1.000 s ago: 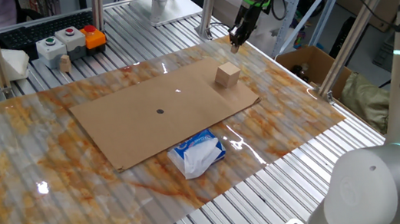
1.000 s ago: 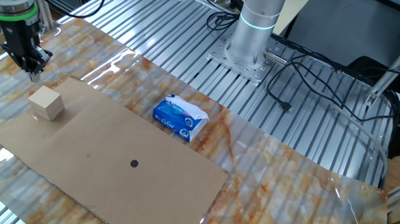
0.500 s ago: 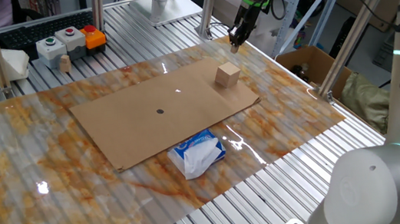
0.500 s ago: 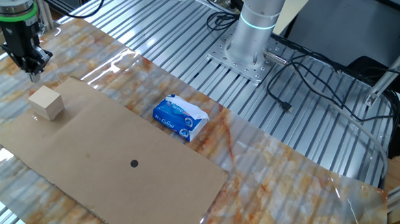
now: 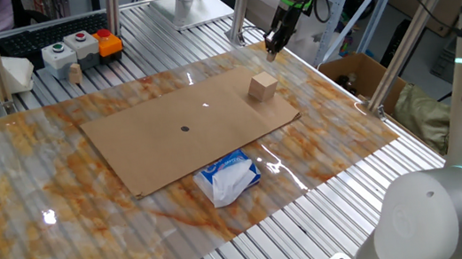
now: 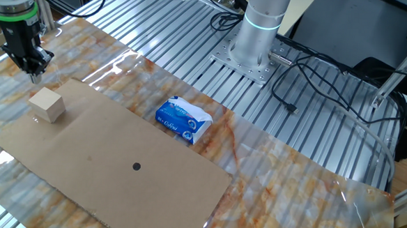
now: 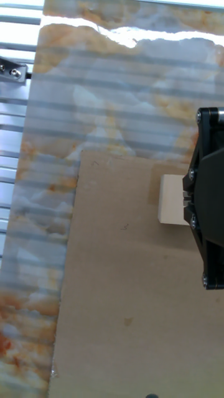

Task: Grab the block and place it at the designated location

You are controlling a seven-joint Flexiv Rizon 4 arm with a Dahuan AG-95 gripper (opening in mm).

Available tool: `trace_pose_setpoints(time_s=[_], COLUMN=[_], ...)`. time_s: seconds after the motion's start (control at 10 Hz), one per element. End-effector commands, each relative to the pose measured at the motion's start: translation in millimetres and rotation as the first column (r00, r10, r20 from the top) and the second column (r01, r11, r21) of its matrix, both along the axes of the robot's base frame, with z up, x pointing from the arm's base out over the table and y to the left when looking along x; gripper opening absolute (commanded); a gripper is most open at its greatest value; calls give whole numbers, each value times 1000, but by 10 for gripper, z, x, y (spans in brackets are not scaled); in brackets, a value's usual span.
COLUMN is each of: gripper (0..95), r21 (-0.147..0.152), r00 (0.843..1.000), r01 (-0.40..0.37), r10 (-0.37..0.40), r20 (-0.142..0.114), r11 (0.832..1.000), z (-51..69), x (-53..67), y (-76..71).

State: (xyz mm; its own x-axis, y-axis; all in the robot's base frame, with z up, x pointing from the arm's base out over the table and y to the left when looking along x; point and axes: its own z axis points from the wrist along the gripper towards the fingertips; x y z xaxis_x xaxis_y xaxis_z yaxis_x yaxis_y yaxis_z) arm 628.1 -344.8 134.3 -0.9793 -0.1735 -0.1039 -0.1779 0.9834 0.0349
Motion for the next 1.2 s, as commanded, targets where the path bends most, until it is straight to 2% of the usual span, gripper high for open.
trace_pose_setpoints(time_s=[0.1, 0.2, 0.4, 0.6, 0.8, 1.2], gripper=[190, 190, 570, 570, 950, 950], r21=[-9, -10, -13, -11, -5, -4], r00=[1000, 1000, 1000, 1000, 998, 998], r01=[-8, -8, 4, 21, 57, 63], r10=[8, 8, -4, -21, -57, -63], r20=[2, 2, 3, 3, 4, 3], r11=[1000, 1000, 1000, 1000, 998, 998], z=[-5, -6, -17, -31, -52, -142], x=[-6, -6, -11, -20, -33, -51], y=[7, 7, 29, 55, 94, 141])
